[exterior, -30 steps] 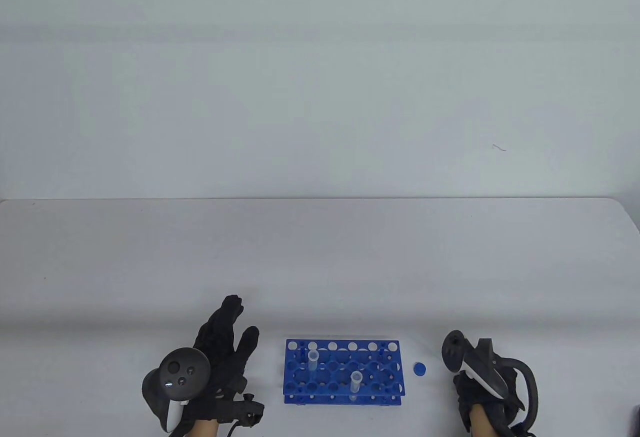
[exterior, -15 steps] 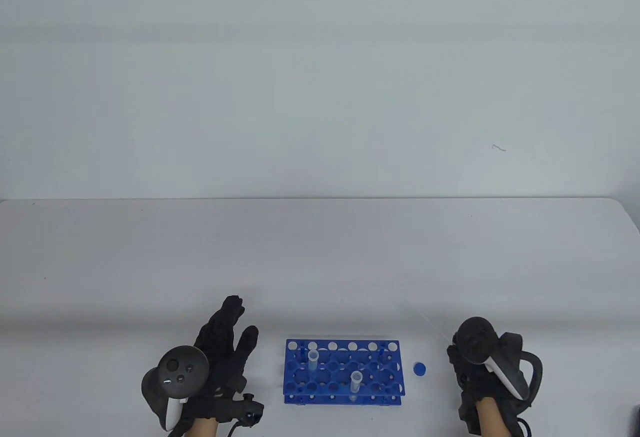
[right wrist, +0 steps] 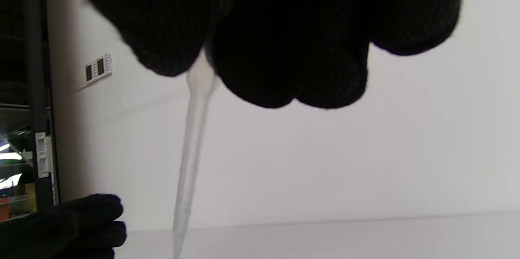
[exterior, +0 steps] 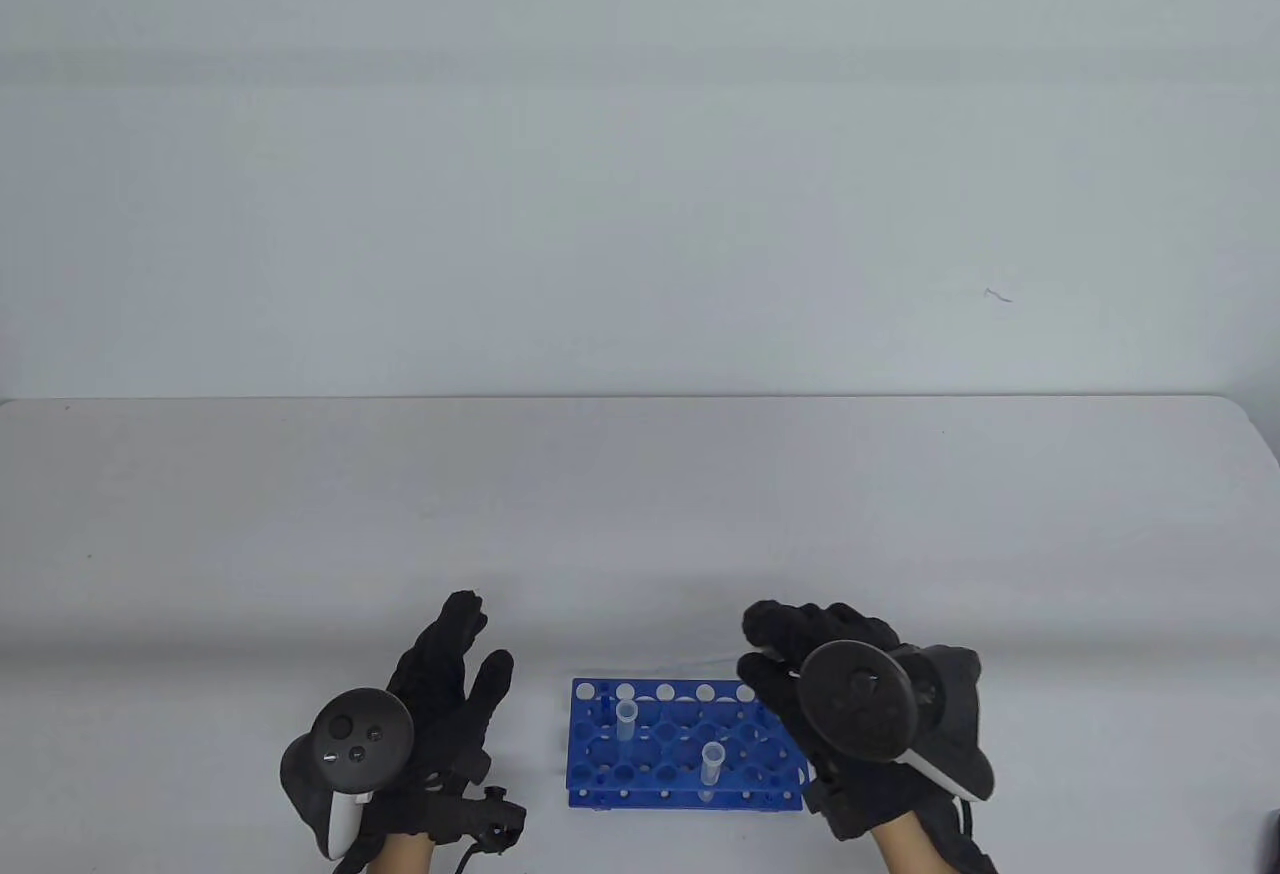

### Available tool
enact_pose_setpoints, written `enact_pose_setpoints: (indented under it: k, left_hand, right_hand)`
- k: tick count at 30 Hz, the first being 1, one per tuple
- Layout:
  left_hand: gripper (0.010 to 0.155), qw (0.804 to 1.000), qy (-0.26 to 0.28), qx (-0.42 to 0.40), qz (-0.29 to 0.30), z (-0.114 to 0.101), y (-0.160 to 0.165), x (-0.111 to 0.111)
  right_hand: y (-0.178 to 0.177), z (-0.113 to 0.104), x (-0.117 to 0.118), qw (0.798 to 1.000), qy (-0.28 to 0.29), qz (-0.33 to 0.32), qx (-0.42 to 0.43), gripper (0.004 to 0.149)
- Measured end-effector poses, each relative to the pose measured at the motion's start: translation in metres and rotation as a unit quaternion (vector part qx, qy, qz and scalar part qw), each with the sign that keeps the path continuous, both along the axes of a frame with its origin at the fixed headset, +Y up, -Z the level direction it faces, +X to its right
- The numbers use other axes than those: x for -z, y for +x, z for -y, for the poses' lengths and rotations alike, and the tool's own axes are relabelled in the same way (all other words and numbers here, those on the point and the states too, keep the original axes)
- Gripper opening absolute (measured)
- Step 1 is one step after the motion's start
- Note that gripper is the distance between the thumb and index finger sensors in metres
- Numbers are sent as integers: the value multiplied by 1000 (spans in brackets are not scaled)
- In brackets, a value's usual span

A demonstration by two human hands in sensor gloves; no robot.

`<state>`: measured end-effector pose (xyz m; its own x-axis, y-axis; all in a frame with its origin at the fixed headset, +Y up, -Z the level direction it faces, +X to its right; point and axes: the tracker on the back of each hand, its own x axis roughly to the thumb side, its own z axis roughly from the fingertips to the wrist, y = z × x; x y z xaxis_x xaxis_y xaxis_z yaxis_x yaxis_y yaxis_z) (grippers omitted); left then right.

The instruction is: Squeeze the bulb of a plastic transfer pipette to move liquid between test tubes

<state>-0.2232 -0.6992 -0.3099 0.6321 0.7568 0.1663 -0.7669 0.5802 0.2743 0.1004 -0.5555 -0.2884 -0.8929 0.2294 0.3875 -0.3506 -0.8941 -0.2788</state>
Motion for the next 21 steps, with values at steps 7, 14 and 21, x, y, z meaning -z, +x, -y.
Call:
enact_pose_setpoints:
  k: [7,14,21]
  left_hand:
    - [76,1000,-2,-5,3,0,-1,1]
    - [76,1000,-5,3,3,1,0,1]
    - [76,1000,-6,4,3,2,1,2]
  right_hand:
    - [-50,-16,2,995,-20,-3,-94,46]
    - [-79,-2,0,975,70,10,-212,41]
    - [-74,-1,-3,977,86,-10,-196,38]
